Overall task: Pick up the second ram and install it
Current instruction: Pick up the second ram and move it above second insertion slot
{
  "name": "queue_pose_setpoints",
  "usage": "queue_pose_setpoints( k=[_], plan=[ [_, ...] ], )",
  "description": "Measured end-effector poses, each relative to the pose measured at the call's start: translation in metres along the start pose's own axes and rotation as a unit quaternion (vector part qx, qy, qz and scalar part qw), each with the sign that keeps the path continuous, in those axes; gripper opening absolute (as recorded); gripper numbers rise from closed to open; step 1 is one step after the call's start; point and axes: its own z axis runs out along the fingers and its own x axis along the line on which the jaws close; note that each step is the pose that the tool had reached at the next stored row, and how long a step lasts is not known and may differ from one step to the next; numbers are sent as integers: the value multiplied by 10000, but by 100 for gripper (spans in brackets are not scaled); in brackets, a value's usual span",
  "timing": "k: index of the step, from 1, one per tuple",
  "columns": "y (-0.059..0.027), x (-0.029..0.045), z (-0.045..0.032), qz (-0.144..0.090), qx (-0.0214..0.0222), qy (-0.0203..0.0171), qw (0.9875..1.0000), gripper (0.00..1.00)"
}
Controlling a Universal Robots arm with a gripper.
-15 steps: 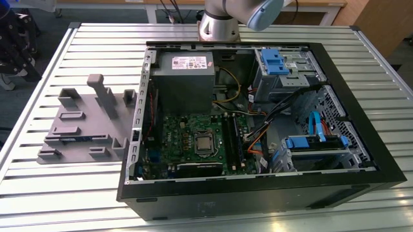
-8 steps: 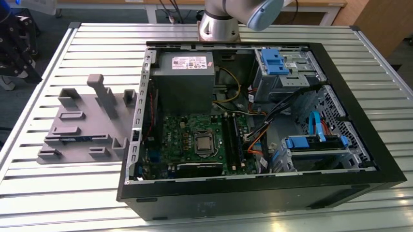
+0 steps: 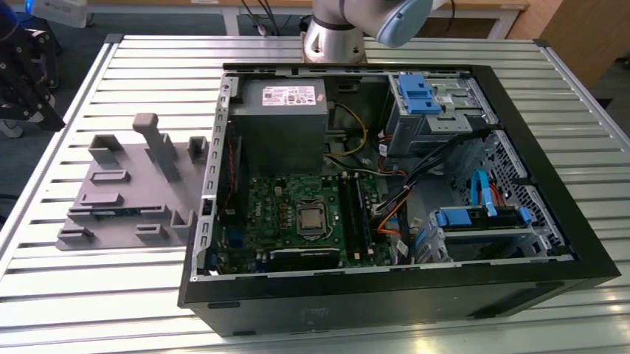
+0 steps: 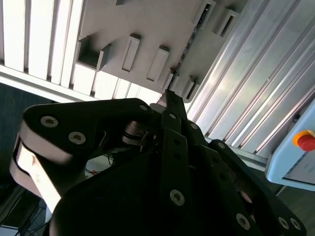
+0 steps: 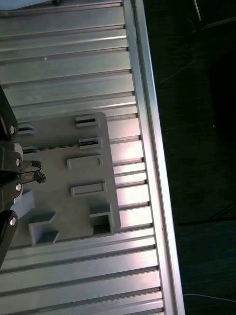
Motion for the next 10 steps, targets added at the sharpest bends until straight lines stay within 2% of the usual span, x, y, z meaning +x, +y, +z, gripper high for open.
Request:
queue_pose_setpoints(
  k=[5,10],
  plan=[
    [11,3,34,0,1,0,10000,11],
    [14,2,7,0,1,-1,10000,11]
  ],
)
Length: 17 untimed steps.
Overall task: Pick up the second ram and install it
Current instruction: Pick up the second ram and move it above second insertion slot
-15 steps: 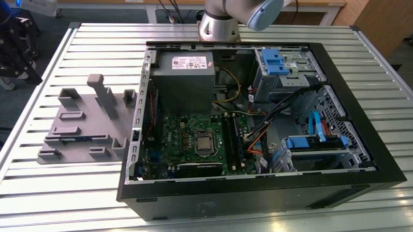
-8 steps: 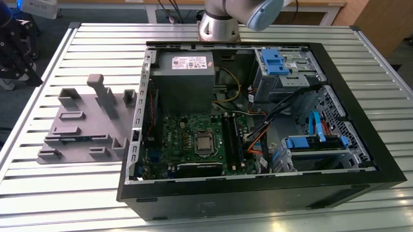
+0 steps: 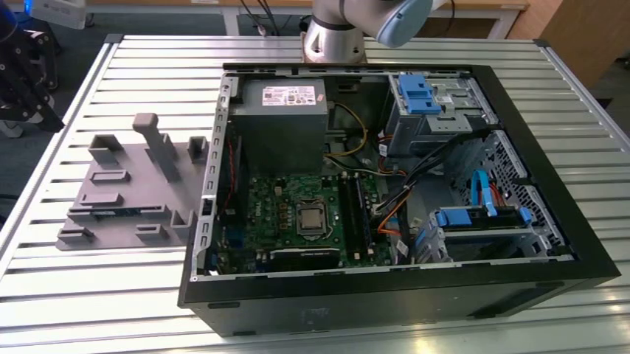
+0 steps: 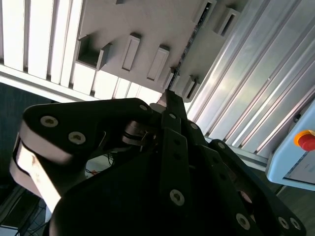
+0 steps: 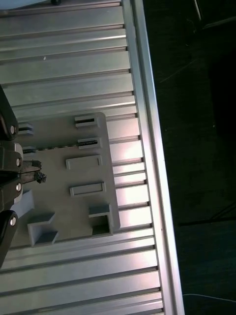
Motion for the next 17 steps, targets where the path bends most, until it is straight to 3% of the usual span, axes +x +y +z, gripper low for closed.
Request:
queue_pose_setpoints(
  k=[10,13,17],
  plan=[
    [0,0,-1,0,1,0,10000,11],
    [0,0,-1,0,1,0,10000,24],
    [0,0,4,-1,0,1,10000,24]
  ],
)
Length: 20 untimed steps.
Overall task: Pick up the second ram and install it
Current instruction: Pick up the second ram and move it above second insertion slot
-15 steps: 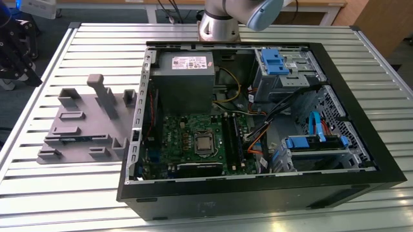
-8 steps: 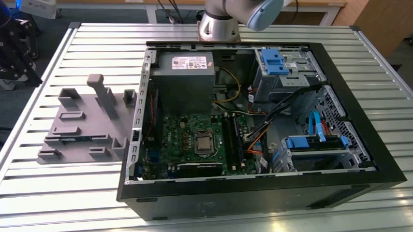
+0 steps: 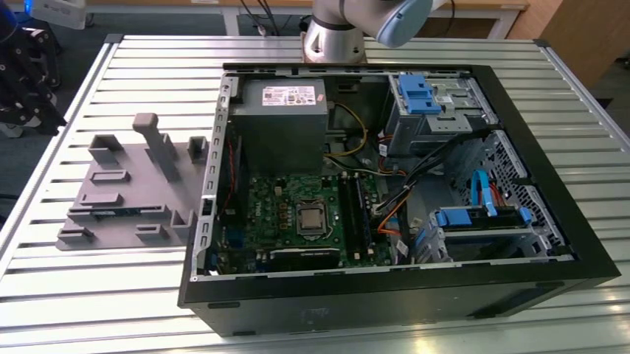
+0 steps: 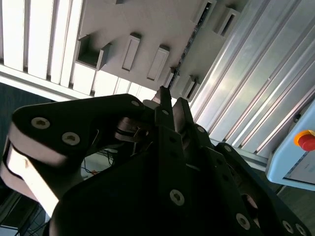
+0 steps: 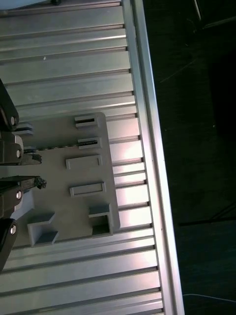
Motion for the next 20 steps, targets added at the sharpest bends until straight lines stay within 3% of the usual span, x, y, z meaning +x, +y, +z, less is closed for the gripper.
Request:
queue_pose_setpoints(
  k=[6,7,17,20],
  plan=[
    [-1,1,19,-23,0,1,10000,25],
    [-1,3,22,-26,0,1,10000,31],
    [-3,11,54,-133,1,5,9999,31],
    [-5,12,108,-133,2,5,9999,31]
  ],
)
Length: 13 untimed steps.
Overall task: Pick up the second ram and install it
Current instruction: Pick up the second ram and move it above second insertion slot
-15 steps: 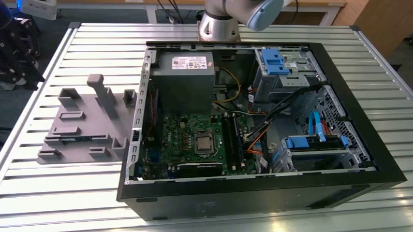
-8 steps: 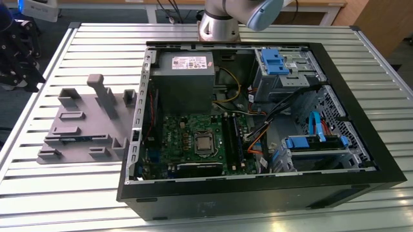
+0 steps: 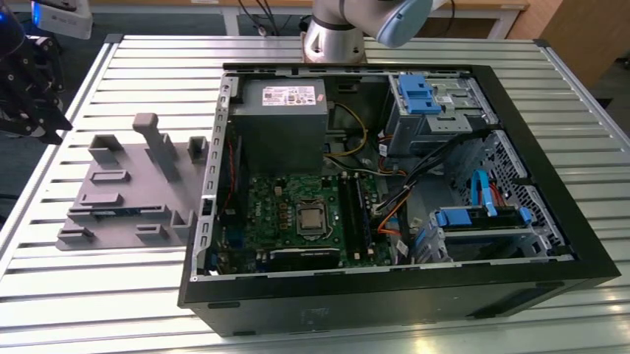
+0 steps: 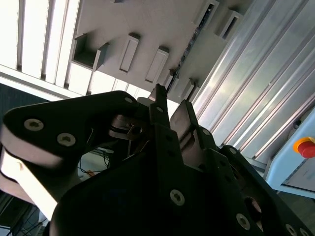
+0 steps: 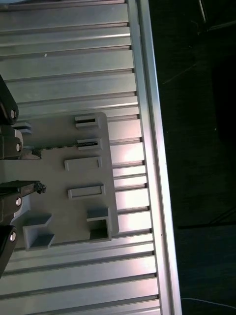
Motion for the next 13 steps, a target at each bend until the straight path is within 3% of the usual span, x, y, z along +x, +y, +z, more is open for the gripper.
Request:
queue_pose_setpoints(
  k=[13],
  plan=[
    [-1,2,41,0,0,0,10000,31]
  ],
)
